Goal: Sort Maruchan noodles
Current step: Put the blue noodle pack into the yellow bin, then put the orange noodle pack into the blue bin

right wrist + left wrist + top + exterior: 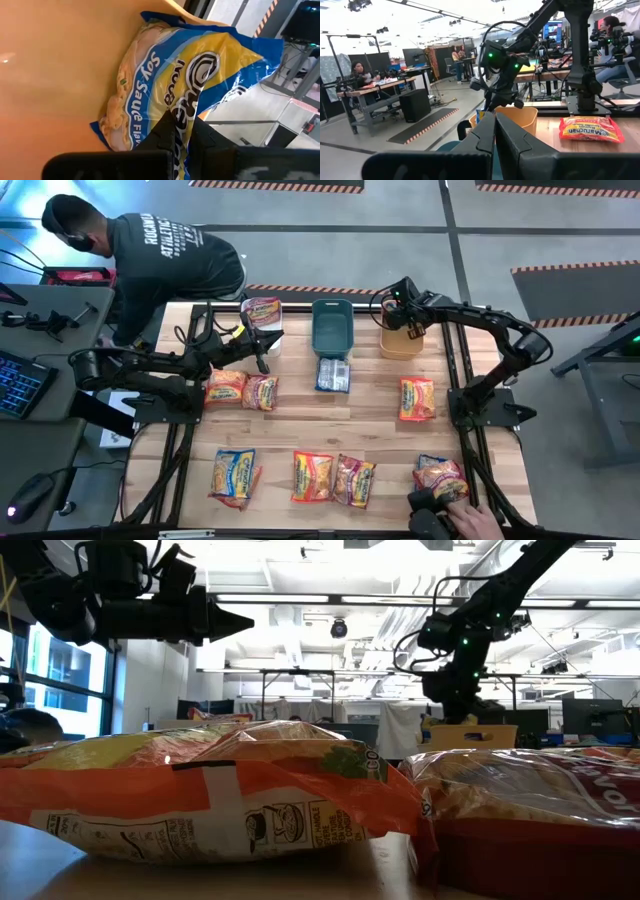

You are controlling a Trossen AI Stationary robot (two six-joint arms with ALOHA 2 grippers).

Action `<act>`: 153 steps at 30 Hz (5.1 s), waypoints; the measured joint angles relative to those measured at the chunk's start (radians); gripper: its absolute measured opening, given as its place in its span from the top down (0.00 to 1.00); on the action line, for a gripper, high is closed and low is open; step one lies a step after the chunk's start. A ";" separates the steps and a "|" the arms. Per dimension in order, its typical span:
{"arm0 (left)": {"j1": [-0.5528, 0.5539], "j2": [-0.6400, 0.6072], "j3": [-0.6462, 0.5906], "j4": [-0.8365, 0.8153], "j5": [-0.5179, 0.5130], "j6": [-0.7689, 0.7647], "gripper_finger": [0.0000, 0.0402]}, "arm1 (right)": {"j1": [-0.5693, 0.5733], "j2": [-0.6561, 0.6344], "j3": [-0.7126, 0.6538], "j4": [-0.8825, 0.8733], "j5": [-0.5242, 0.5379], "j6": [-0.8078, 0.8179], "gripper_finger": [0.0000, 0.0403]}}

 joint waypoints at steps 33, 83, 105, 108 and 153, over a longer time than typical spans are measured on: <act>0.000 0.000 0.000 0.000 0.000 -0.002 0.99 | 0.034 -0.026 0.000 0.051 0.126 0.118 0.52; 0.000 0.000 0.000 0.022 0.000 -0.023 0.99 | -0.011 -0.002 -0.065 -0.140 -0.129 0.929 1.00; 0.000 0.000 0.000 -0.038 0.010 -0.073 0.99 | 0.191 -0.452 -0.302 0.227 -0.152 1.159 1.00; 0.000 0.000 0.005 -0.075 0.057 -0.099 0.99 | 0.278 -0.543 -0.440 0.480 -0.171 1.256 1.00; -0.677 0.541 0.378 -0.729 0.308 -0.907 0.48 | 0.578 -0.636 -0.599 0.822 -0.457 1.323 1.00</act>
